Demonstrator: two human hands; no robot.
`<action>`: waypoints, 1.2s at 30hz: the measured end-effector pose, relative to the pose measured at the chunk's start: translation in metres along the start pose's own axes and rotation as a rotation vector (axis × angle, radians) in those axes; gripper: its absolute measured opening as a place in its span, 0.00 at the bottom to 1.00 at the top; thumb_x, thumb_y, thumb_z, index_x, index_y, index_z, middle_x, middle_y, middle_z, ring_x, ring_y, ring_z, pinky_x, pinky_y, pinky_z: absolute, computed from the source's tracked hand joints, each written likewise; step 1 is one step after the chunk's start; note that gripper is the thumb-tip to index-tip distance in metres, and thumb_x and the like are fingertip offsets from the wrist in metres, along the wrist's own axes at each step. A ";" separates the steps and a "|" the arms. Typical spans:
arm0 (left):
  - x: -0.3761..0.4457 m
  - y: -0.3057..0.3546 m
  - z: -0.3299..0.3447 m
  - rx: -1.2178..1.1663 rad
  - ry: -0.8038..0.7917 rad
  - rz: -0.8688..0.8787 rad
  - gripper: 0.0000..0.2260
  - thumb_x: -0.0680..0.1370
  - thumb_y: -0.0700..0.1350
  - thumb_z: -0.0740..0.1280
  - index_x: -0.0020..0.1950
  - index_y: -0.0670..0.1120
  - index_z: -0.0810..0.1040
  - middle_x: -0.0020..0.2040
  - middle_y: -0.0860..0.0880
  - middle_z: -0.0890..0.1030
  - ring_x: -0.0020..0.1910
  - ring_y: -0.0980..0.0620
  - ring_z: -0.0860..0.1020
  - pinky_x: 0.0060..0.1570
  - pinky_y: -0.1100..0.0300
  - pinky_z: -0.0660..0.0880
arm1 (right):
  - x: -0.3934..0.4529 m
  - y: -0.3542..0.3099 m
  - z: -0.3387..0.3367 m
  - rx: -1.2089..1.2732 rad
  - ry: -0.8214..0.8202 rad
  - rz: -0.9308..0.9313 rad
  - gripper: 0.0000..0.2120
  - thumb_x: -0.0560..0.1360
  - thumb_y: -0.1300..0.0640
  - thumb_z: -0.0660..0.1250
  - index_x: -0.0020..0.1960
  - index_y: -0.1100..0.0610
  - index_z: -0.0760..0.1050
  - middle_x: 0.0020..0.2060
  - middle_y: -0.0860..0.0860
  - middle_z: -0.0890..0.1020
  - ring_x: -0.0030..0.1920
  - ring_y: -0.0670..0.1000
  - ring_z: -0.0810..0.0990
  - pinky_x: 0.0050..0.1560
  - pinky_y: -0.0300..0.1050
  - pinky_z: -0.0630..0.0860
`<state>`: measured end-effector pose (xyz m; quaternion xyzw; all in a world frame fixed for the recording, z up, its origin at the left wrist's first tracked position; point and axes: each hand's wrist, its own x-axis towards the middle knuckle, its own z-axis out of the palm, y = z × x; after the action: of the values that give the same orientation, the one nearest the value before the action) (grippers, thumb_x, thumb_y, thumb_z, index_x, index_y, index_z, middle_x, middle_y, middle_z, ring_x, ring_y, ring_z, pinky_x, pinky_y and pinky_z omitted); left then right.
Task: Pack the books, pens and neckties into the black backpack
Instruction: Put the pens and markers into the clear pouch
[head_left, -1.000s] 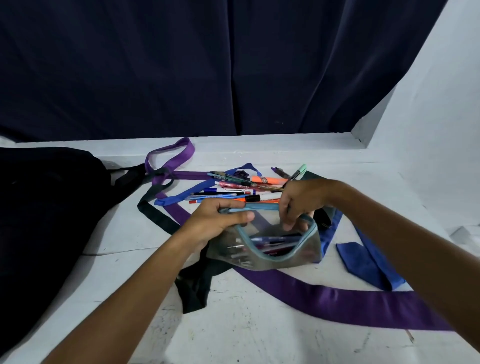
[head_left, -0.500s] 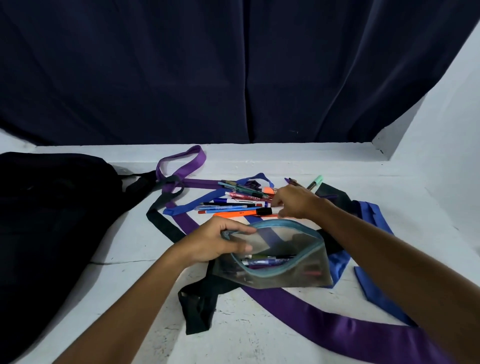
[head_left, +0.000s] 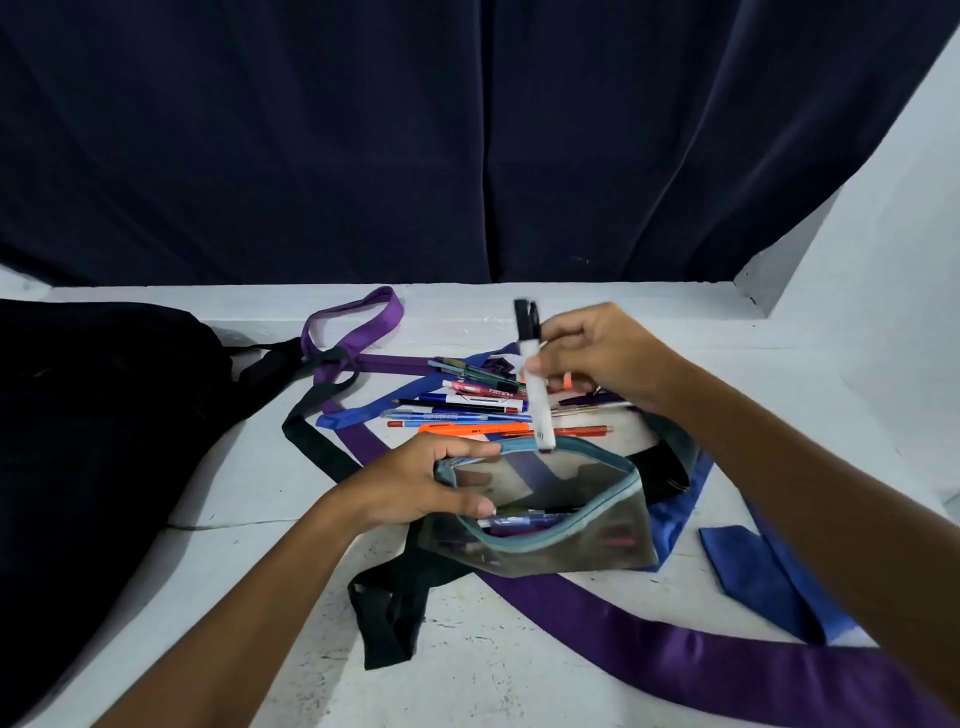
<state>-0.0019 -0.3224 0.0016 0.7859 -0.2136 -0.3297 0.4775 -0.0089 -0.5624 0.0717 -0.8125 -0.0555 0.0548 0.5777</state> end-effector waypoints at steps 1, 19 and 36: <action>0.000 -0.001 0.001 -0.017 0.003 -0.003 0.27 0.70 0.35 0.76 0.68 0.48 0.76 0.65 0.57 0.77 0.58 0.64 0.79 0.55 0.66 0.76 | -0.004 0.001 0.004 -0.052 -0.105 -0.001 0.03 0.72 0.64 0.73 0.46 0.61 0.81 0.31 0.51 0.82 0.28 0.44 0.75 0.29 0.34 0.70; -0.004 -0.003 0.000 0.032 0.001 0.010 0.30 0.69 0.39 0.78 0.69 0.52 0.74 0.67 0.58 0.75 0.62 0.65 0.76 0.63 0.64 0.73 | 0.053 0.110 -0.008 -0.750 -0.181 0.129 0.07 0.71 0.66 0.69 0.43 0.59 0.85 0.40 0.50 0.85 0.40 0.50 0.82 0.48 0.52 0.81; -0.002 -0.006 0.000 0.030 0.022 0.019 0.30 0.68 0.39 0.78 0.68 0.53 0.76 0.67 0.59 0.75 0.63 0.67 0.74 0.63 0.69 0.70 | 0.025 0.028 -0.016 -0.036 -0.157 0.071 0.03 0.74 0.65 0.71 0.47 0.62 0.82 0.30 0.51 0.82 0.28 0.45 0.75 0.29 0.34 0.70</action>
<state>-0.0032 -0.3179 -0.0030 0.7945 -0.2207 -0.3134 0.4710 0.0190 -0.5830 0.0495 -0.8174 -0.0730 0.1378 0.5545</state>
